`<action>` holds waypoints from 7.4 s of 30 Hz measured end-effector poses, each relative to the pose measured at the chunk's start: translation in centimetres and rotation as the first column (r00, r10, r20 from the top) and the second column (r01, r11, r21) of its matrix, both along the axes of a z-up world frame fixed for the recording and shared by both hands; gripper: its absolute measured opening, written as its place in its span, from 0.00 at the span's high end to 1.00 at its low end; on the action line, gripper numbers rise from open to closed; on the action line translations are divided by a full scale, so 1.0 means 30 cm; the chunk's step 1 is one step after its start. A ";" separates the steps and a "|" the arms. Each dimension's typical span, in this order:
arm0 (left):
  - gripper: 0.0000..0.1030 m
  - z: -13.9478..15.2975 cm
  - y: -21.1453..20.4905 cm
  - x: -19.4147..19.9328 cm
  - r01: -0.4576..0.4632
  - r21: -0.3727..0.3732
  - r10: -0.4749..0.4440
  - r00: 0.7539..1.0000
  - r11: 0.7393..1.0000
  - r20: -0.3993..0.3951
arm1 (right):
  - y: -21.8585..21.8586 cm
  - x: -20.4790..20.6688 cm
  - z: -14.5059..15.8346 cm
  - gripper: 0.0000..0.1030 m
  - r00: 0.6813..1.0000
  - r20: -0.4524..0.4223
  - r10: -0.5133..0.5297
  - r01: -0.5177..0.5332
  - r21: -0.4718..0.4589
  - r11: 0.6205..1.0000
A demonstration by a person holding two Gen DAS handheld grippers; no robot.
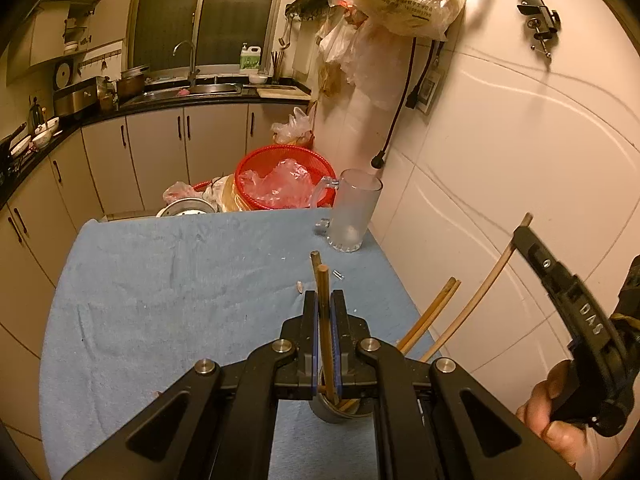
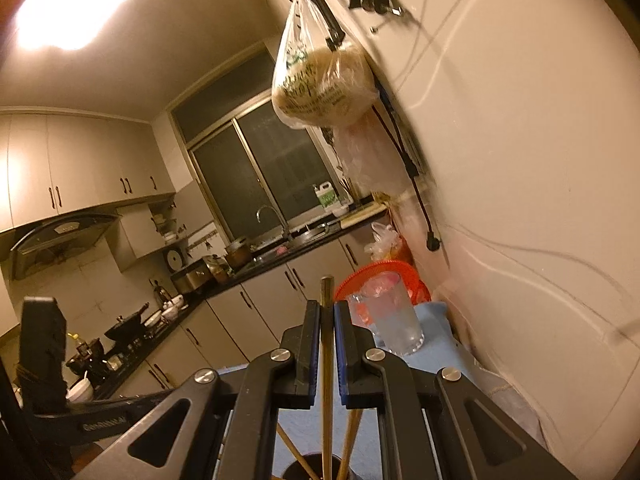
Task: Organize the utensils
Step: 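Lower the chopsticks into the black holder and open both tools, then move both tools back down to the remaining chopsticks on the towel, then grasp a chopstick with the left tool while the right tool grasps another, then lift the held chopsticks and carry them over the black holder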
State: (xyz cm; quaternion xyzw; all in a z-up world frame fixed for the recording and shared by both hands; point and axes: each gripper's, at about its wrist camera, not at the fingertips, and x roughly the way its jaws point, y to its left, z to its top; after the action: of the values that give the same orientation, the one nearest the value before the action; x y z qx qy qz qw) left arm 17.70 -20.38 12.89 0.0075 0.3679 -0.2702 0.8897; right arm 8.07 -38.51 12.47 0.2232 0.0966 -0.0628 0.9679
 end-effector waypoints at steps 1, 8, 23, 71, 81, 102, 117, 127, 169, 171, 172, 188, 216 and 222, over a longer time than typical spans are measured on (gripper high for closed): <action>0.94 -0.001 0.001 0.002 0.000 0.000 0.000 1.000 1.000 -0.002 | -0.001 0.008 -0.013 0.93 1.000 -0.012 0.003 -0.003 0.003 1.000; 0.94 -0.018 -0.002 0.017 -0.005 0.002 0.005 1.000 1.000 -0.014 | -0.015 0.040 -0.087 0.93 0.997 -0.078 0.026 -0.023 0.040 0.999; 0.94 -0.005 0.015 -0.003 -0.004 -0.005 0.004 1.000 1.000 -0.002 | -0.045 0.013 -0.135 0.89 0.990 -0.121 0.071 -0.056 0.123 0.991; 0.72 -0.706 0.516 0.101 -0.237 0.231 0.308 0.885 0.944 -0.350 | 0.498 0.023 -0.655 0.89 0.803 -0.509 0.309 -0.285 0.127 0.950; 0.91 -0.719 0.564 0.184 -0.314 0.265 0.391 0.862 0.912 -0.323 | 0.527 0.037 -0.628 0.89 0.793 -0.525 0.310 -0.308 0.094 0.947; 0.91 -0.705 0.811 0.001 -0.300 0.144 0.328 0.909 0.943 -0.257 | 0.689 0.344 -0.681 0.88 0.658 -0.709 0.252 -0.339 0.019 0.940; 0.91 -0.712 0.790 -0.003 -0.306 0.138 0.330 0.921 0.942 -0.208 | 0.717 0.412 -0.681 0.88 0.645 -0.740 0.192 -0.327 -0.040 0.944; 0.91 -0.714 0.796 0.005 -0.307 0.127 0.329 0.919 0.943 -0.216 | 0.735 0.549 -0.698 0.82 0.579 -0.812 0.072 -0.299 -0.129 0.946; 0.92 -0.226 0.776 -0.248 -0.271 -0.059 0.271 0.962 0.961 -0.022 | 0.659 -0.091 -0.178 0.93 0.921 -0.191 0.339 -0.358 -0.070 0.931; 0.92 -0.222 0.776 -0.252 -0.275 -0.058 0.274 0.961 0.960 -0.018 | 0.652 -0.111 -0.173 0.93 0.928 -0.175 0.330 -0.346 -0.068 0.936; 0.92 -0.220 0.777 -0.257 -0.275 -0.058 0.275 0.961 0.960 -0.016 | 0.649 -0.117 -0.168 0.93 0.929 -0.169 0.328 -0.343 -0.067 0.937; 0.92 -0.222 0.761 -0.280 -0.286 -0.017 0.286 0.958 0.958 0.018 | 0.647 -0.120 -0.146 0.93 0.923 -0.162 0.349 -0.361 -0.050 0.931; 0.92 -0.176 0.727 -0.351 -0.304 0.016 0.302 0.950 0.952 0.084 | 0.634 -0.182 -0.103 0.93 0.928 -0.123 0.351 -0.358 -0.044 0.933; 0.92 -0.155 0.718 -0.386 -0.302 0.014 0.299 0.949 0.953 0.104 | 0.627 -0.221 -0.087 0.93 0.933 -0.106 0.344 -0.351 -0.048 0.935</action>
State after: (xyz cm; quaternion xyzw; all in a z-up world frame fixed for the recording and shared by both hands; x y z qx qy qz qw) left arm 6.11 1.16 8.25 -0.0216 0.3236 -0.1253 0.9376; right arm 1.45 -19.70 9.87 0.1674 0.1788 0.0955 0.9648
